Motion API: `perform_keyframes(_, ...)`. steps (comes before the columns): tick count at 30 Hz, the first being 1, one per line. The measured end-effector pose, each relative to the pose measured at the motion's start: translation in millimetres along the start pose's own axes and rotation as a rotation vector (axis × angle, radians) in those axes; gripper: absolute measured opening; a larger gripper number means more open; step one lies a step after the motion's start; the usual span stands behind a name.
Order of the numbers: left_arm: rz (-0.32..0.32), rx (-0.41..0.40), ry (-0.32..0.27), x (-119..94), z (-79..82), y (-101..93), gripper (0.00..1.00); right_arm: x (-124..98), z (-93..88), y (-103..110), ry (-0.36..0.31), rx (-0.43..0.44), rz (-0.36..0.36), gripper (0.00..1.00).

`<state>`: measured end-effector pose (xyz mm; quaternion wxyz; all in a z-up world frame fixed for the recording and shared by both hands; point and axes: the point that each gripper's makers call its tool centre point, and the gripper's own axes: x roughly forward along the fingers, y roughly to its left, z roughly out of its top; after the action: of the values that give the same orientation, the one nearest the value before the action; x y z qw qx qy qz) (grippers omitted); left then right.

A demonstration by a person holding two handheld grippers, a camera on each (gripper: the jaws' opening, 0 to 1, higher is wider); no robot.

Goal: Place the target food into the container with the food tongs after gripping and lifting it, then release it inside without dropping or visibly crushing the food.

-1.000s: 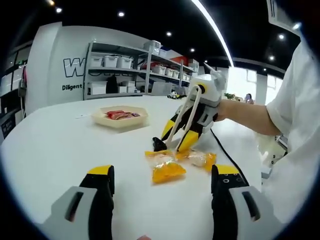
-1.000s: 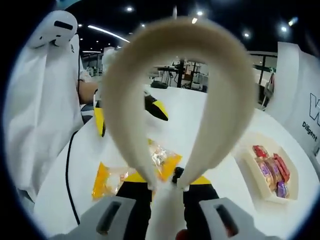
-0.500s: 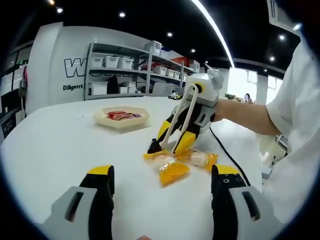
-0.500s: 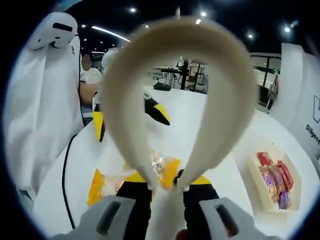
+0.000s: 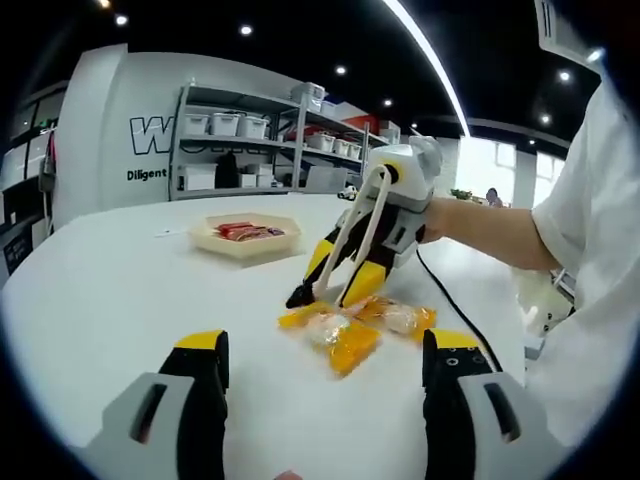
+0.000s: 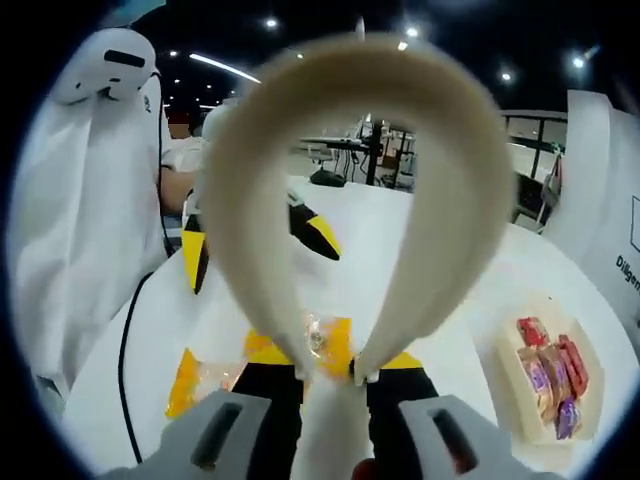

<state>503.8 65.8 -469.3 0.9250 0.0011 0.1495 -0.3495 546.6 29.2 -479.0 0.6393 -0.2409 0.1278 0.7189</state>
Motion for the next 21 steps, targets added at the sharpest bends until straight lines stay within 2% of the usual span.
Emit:
perform_keyframes(10, 0.008, -0.001, -0.002, -2, -0.3, 0.9, 0.78, 0, 11.0, -18, -0.009, -0.051, 0.028, 0.18)
perform_keyframes(17, 0.014, -0.002, -0.003, -3, 0.1, 2.2, 0.78, -3, 6.2, -26, 0.008, -0.110, 0.104, 0.18)
perform_keyframes(21, 0.017, -0.004, -0.001, -3, -0.6, 3.1, 0.78, -1, 3.4, -22, 0.024, -0.125, 0.162, 0.18)
